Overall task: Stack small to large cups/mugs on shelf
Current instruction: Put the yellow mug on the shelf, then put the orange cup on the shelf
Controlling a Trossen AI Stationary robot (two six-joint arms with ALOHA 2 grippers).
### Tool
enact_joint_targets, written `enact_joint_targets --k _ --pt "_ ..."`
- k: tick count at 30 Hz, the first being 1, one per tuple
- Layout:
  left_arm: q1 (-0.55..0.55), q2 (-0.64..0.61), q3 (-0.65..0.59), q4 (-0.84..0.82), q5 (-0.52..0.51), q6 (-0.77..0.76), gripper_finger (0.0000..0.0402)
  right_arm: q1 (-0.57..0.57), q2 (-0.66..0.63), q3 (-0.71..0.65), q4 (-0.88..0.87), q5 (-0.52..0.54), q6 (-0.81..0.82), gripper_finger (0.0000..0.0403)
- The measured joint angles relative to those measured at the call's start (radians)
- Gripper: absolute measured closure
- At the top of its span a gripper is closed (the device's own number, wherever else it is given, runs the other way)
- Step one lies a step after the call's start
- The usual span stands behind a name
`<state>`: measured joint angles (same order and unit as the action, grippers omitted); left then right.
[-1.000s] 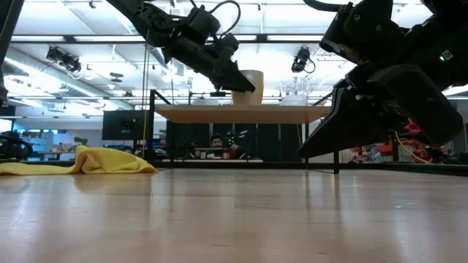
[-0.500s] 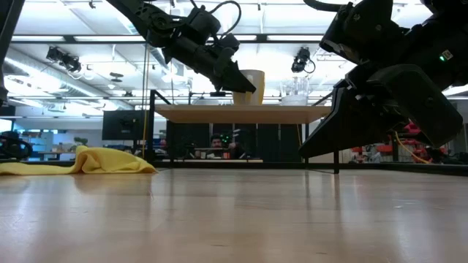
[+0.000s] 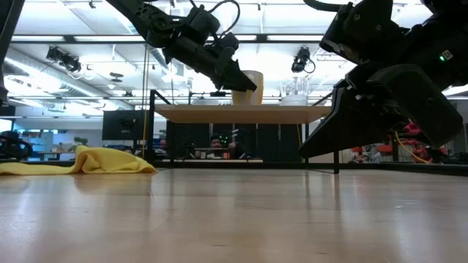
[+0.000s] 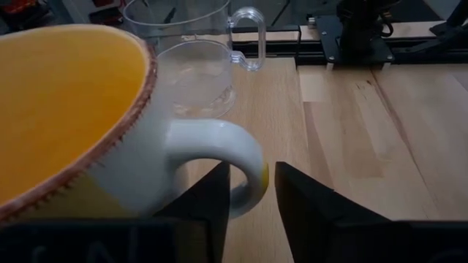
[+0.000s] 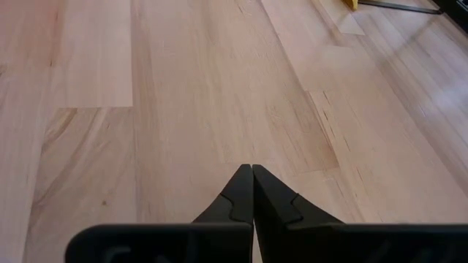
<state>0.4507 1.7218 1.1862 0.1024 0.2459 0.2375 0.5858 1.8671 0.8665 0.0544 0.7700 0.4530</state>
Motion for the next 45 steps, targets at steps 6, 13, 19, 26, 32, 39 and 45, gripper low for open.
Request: enact_joint_targets --k 6,13,19,26,32,39,45 --pt "0.0 0.0 0.0 0.001 0.0 0.0 0.0272 0.0 0.0 0.0 0.0 0.0 0.0 0.0392" --pt "-0.002 -0.024 -0.001 -0.005 0.002 -0.01 0.0259 0.0 0.0 0.0 0.0 0.001 0.0 0.0386" --pt "-0.001 -0.039 -0.001 -0.014 0.002 -0.019 0.0256 0.0 0.0 0.0 0.0 0.001 0.0 0.0385" --pt "0.0 -0.04 -0.001 -0.053 -0.002 -0.019 0.0257 0.0 0.0 0.0 0.0 0.0 0.0 0.0386" --pt "0.0 -0.04 -0.001 -0.066 -0.008 -0.018 0.0251 0.0 0.0 0.0 0.0 0.0 0.0 0.0386" --pt "0.001 -0.075 0.0 -0.131 -0.038 -0.022 0.0256 0.0 0.0 0.0 -0.002 0.0 0.0 0.0386" --pt "-0.015 -0.14 0.0 -0.22 -0.045 -0.058 0.0251 0.0 0.0 0.0 -0.005 0.0 0.001 0.0385"
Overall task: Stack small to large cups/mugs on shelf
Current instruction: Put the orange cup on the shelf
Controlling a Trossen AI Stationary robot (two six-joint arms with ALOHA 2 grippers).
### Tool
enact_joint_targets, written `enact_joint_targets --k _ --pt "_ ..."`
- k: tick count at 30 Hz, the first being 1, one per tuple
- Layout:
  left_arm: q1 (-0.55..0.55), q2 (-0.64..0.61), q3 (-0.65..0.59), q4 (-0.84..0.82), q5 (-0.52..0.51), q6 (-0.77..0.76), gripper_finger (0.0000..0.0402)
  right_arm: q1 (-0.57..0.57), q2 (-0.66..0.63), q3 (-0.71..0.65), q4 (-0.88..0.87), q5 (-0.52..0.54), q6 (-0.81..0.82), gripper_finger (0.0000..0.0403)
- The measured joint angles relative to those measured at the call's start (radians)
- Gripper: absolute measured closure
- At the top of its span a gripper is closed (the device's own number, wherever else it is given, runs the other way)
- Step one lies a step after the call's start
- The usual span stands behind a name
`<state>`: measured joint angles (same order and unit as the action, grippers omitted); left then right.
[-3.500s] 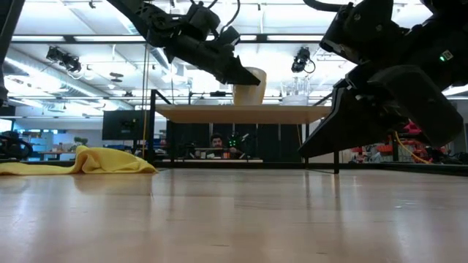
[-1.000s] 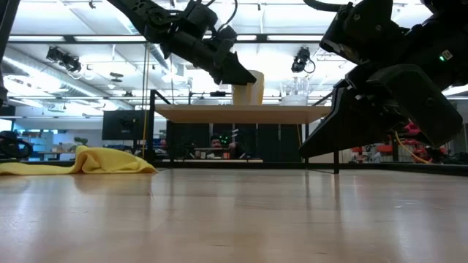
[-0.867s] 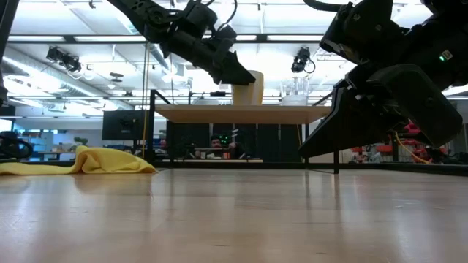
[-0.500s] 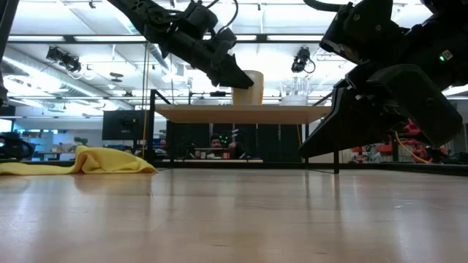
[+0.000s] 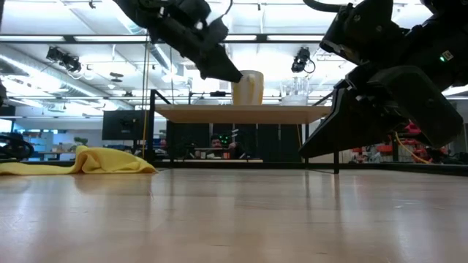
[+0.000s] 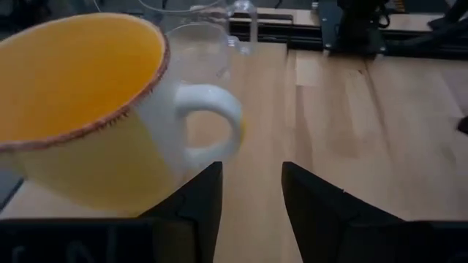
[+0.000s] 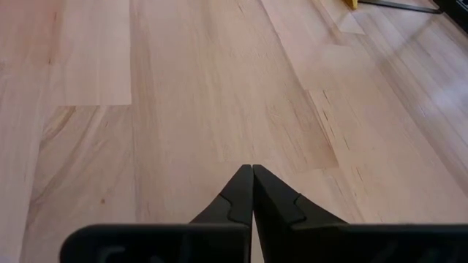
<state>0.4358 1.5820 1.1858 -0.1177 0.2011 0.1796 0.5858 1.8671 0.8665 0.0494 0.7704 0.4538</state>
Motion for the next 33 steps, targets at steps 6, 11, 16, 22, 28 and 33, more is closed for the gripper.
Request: enact_joint_targets --k 6,11,16,22,28,33 --pt "-0.064 -0.096 0.0 -0.179 -0.076 -0.049 0.0261 0.0 0.0 0.0 -0.003 0.0 -0.001 0.0386" --pt "-0.155 -0.22 0.0 -0.386 -0.2 -0.14 0.0271 0.0 0.0 0.0 -0.002 0.0 -0.002 0.0385" --pt "-0.293 -0.378 0.0 -0.563 -0.263 -0.295 0.0278 0.0 -0.004 0.0 -0.001 -0.001 -0.005 0.0385" --pt "-0.554 -0.536 0.0 -0.74 -0.432 -0.532 0.0287 0.0 -0.045 0.0 0.002 -0.017 -0.021 0.0387" --pt "-0.855 -0.575 0.0 -0.948 -0.682 -0.855 0.03 0.019 -0.1 0.0 0.005 -0.046 -0.054 0.0387" --pt "-1.078 -0.524 0.0 -1.067 -0.808 -1.098 0.0313 0.065 -0.135 0.0 0.004 -0.067 -0.061 0.0387"
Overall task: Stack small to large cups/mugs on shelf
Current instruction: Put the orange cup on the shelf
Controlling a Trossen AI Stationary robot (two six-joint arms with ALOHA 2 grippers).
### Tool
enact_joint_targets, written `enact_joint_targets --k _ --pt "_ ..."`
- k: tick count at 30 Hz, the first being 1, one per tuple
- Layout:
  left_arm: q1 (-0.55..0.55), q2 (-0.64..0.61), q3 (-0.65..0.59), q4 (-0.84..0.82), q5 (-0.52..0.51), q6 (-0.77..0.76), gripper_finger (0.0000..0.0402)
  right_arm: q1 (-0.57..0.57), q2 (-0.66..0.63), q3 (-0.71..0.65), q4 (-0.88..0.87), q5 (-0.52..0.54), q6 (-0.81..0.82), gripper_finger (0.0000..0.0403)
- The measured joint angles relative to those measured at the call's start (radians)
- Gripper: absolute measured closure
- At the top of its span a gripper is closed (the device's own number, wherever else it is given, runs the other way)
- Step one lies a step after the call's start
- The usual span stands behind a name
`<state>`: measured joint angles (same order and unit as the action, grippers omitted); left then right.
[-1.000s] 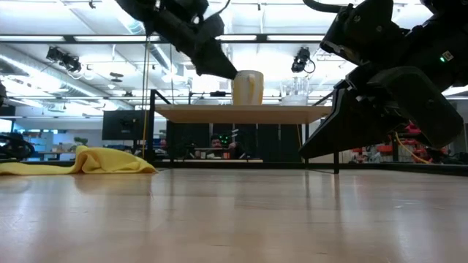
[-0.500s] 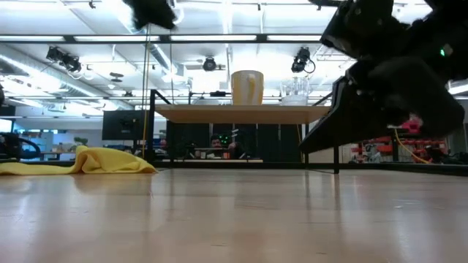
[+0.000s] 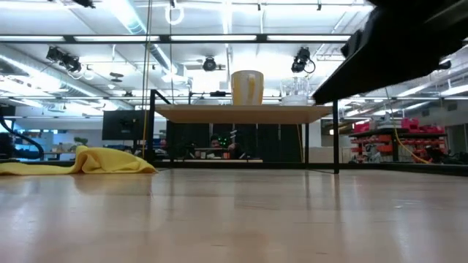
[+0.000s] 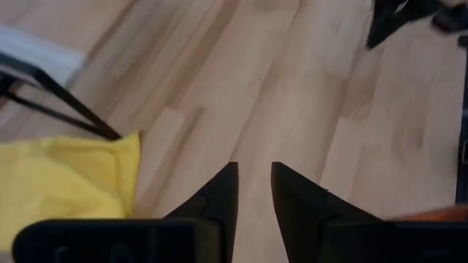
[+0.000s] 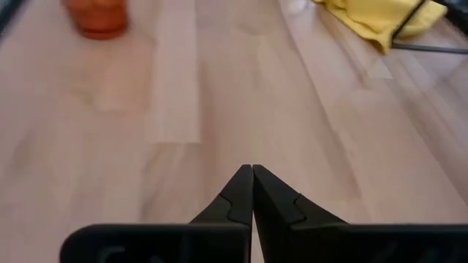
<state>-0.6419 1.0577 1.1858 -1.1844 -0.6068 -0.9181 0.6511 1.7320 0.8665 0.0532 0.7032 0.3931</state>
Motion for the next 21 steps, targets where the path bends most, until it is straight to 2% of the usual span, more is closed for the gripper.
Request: enact_joint_targets --k 5,13,21 --pt "-0.178 0.091 0.0 -0.103 -0.084 -0.241 0.0325 0.051 -0.015 0.0 0.0 -0.005 0.015 0.0387" --pt "-0.37 0.274 0.0 -0.228 -0.09 -0.634 0.0335 0.085 -0.014 0.0 0.001 -0.01 0.064 0.0387" --pt "-0.484 0.471 0.0 -0.198 -0.098 -0.796 0.0329 0.085 -0.013 0.0 0.009 -0.024 0.061 0.0387"
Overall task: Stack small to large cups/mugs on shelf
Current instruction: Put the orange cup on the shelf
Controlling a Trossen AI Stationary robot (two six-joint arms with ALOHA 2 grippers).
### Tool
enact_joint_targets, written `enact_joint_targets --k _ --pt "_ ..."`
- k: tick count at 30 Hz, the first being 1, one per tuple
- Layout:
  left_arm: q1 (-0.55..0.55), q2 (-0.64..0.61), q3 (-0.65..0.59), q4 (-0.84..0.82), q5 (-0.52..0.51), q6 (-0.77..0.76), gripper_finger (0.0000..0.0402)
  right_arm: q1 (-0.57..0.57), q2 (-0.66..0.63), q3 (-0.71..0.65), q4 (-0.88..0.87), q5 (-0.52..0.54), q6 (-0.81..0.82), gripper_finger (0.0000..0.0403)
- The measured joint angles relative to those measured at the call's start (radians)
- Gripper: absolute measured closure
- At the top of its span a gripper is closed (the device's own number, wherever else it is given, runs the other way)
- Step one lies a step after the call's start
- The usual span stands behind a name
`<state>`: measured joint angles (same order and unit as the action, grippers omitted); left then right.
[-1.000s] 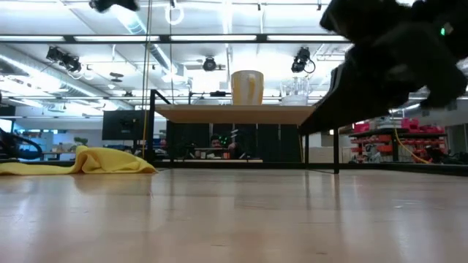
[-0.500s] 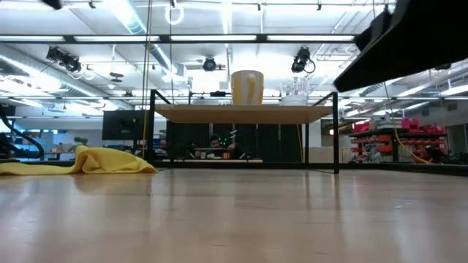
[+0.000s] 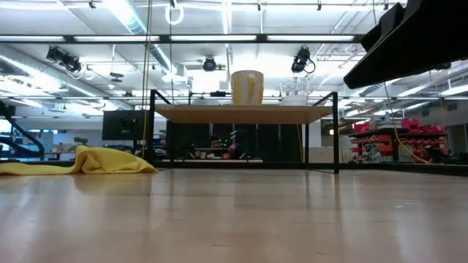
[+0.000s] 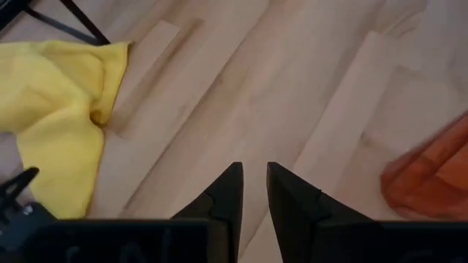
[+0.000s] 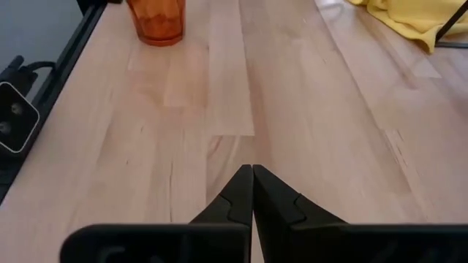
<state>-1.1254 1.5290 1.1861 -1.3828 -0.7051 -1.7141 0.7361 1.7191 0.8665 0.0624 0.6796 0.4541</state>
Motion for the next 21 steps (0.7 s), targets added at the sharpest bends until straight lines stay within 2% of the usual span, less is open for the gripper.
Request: enact_joint_targets --k 5,10,14,21 --pt "-0.041 0.085 0.0 0.049 -0.006 -0.114 0.0338 0.01 0.008 0.0 0.023 0.001 0.034 0.0387" --pt "-0.105 0.155 0.0 0.189 -0.007 -0.132 0.0348 0.045 0.059 0.0 0.141 -0.001 0.01 0.0387" --pt "-0.155 0.202 0.0 0.217 -0.016 -0.199 0.0351 0.042 0.101 0.0 0.246 -0.012 -0.017 0.0387" --pt "-0.201 0.268 0.0 0.311 -0.039 -0.234 0.0345 -0.03 0.157 0.0 0.425 -0.169 -0.102 0.0387"
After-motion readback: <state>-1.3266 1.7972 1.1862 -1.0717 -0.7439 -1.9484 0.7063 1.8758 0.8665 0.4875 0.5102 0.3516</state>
